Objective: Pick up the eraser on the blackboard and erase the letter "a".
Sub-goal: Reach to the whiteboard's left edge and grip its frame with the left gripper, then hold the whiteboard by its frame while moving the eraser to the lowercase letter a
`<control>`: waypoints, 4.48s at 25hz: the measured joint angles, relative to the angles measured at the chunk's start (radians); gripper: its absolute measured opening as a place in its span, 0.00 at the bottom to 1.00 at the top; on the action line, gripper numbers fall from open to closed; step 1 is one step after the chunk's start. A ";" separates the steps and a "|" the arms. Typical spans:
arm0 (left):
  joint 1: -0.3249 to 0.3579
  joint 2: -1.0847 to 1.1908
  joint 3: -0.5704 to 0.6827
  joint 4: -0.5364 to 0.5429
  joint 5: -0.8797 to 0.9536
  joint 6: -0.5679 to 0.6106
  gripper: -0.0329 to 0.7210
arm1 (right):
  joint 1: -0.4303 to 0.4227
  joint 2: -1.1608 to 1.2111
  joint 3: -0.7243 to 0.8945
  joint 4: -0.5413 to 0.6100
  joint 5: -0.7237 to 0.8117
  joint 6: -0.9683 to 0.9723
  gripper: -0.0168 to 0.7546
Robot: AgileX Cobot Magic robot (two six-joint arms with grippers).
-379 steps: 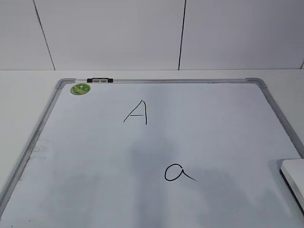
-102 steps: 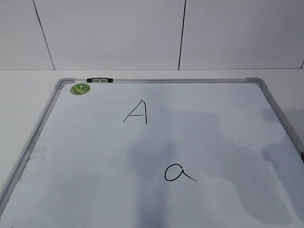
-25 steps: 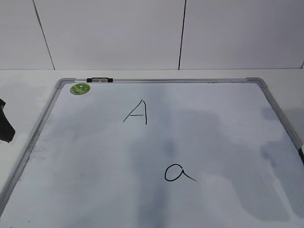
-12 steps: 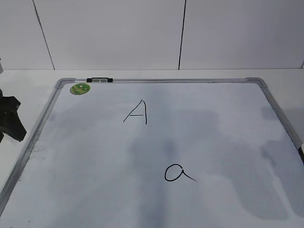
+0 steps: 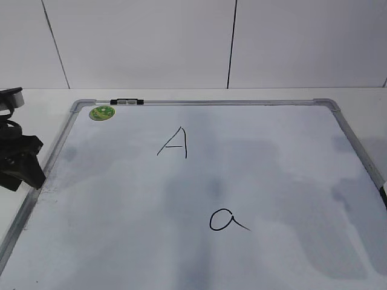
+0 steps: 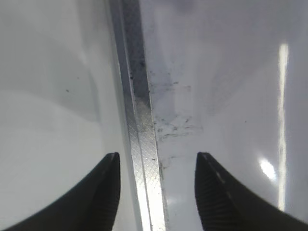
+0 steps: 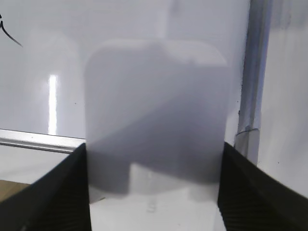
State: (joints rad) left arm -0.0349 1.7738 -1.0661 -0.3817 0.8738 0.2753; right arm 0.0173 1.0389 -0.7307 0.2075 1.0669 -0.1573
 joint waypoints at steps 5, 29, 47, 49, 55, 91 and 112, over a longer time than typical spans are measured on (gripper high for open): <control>0.000 0.018 0.000 0.004 -0.009 0.004 0.52 | 0.000 0.000 0.000 0.000 0.000 0.000 0.76; 0.000 0.096 -0.003 0.012 -0.028 0.006 0.40 | 0.000 0.000 0.000 0.000 -0.001 0.000 0.76; 0.003 0.104 -0.018 0.008 -0.005 0.006 0.31 | 0.000 0.000 0.000 0.000 -0.002 0.000 0.76; 0.012 0.105 -0.018 -0.002 0.000 0.006 0.31 | 0.000 0.000 0.000 0.000 -0.002 0.000 0.76; 0.048 0.107 -0.018 -0.030 0.024 0.006 0.38 | 0.000 0.000 0.000 0.000 -0.005 0.000 0.76; 0.054 0.107 -0.020 -0.043 0.028 0.008 0.11 | 0.000 0.000 0.000 0.031 -0.033 0.000 0.76; 0.054 0.107 -0.022 -0.040 0.030 0.008 0.11 | 0.235 0.263 -0.111 0.056 -0.096 -0.026 0.76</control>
State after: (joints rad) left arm 0.0189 1.8811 -1.0881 -0.4216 0.9041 0.2835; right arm 0.2525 1.3020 -0.8419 0.2635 0.9706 -0.1832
